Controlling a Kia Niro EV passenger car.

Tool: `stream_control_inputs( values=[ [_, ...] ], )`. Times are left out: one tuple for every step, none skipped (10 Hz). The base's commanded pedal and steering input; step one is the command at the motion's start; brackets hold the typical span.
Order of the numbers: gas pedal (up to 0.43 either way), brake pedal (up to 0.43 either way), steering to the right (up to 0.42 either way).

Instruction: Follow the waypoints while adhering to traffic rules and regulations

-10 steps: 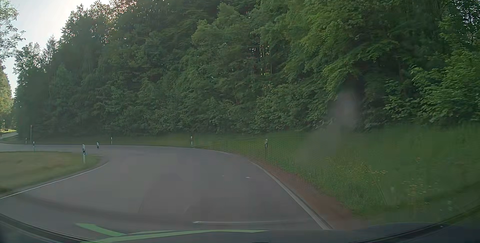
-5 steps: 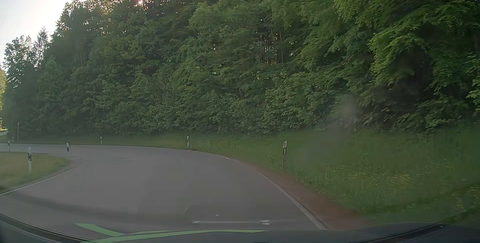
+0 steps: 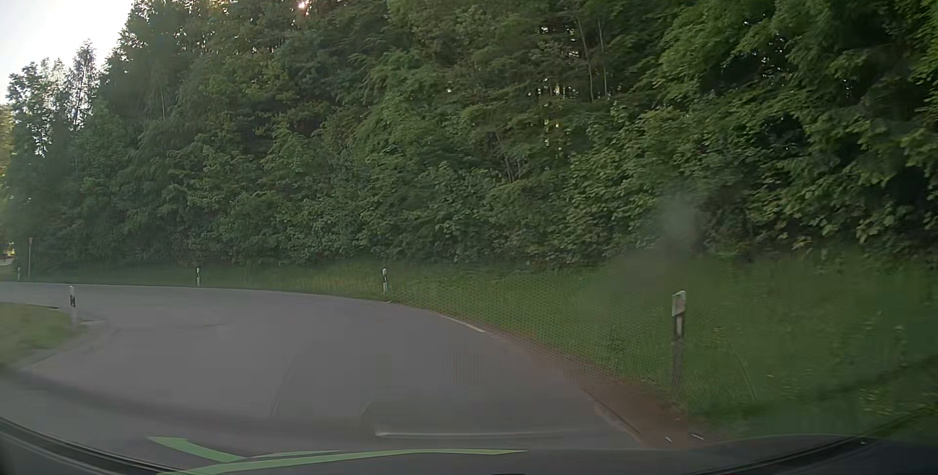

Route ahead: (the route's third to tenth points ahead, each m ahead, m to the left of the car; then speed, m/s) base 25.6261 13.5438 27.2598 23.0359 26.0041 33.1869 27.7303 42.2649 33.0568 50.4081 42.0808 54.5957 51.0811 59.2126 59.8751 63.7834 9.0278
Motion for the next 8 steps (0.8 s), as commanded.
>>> stream_control_inputs(
  values=[
    [0.0, 0.0, -0.091],
    [0.0, 0.0, -0.095],
    [0.0, 0.0, -0.097],
    [0.0, 0.0, -0.099],
    [0.0, 0.0, -0.1],
    [0.0, 0.0, -0.102],
    [0.008, 0.0, -0.106],
    [0.008, 0.0, -0.111]
  ],
)
